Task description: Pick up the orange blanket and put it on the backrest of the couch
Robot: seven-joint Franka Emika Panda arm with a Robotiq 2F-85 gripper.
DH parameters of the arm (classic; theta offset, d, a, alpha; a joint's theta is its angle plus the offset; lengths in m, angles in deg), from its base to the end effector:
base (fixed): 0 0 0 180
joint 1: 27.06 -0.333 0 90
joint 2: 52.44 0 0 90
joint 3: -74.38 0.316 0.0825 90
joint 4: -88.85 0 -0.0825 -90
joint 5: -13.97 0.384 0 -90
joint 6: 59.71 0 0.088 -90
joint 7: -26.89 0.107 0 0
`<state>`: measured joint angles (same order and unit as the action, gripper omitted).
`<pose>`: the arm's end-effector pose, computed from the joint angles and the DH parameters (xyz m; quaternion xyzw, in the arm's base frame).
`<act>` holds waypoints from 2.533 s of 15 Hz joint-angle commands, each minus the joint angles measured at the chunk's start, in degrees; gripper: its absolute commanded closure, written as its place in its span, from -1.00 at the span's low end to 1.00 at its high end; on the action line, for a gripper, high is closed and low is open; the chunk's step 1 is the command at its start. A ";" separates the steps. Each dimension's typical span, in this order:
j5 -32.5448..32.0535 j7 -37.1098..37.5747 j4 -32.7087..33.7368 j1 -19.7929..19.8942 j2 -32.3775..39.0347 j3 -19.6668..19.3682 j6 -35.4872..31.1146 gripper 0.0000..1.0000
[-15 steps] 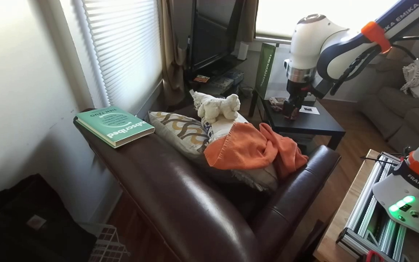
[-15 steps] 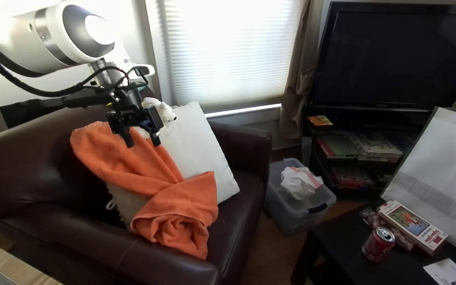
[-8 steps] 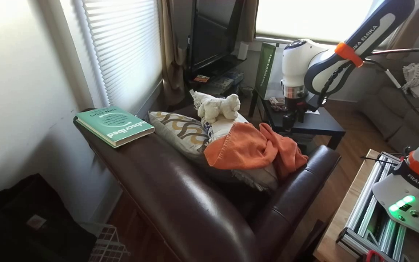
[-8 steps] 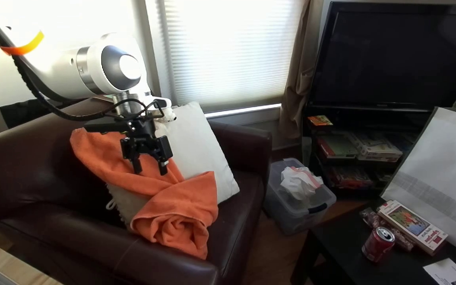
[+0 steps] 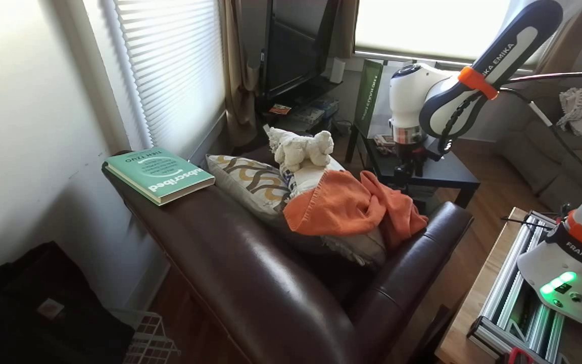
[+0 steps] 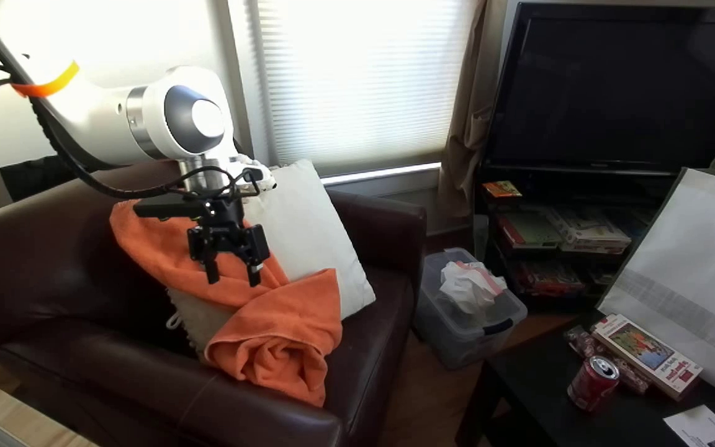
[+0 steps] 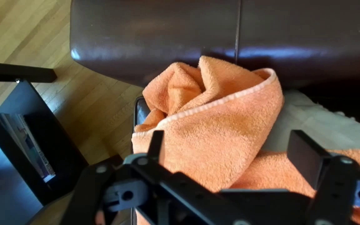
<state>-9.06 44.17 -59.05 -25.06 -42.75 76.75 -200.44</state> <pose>0.4103 0.0036 0.1792 0.9844 0.0272 -0.1261 0.1197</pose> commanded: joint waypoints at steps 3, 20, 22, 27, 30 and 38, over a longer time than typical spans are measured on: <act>-4.07 0.10 1.19 -2.40 11.49 -5.89 -10.26 -1.00; 19.36 4.74 5.85 -19.00 28.44 -19.22 -27.12 0.07; 20.49 5.05 6.15 -19.29 28.86 -19.36 -26.53 0.39; 21.58 4.63 6.13 -19.26 28.72 -19.16 -26.42 1.00; 20.31 1.46 2.10 -18.48 25.04 -17.75 -29.31 0.95; 9.28 0.76 -9.41 -43.81 13.14 -34.07 -28.49 0.94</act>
<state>3.86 44.14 -68.60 -57.58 -26.56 49.30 -233.09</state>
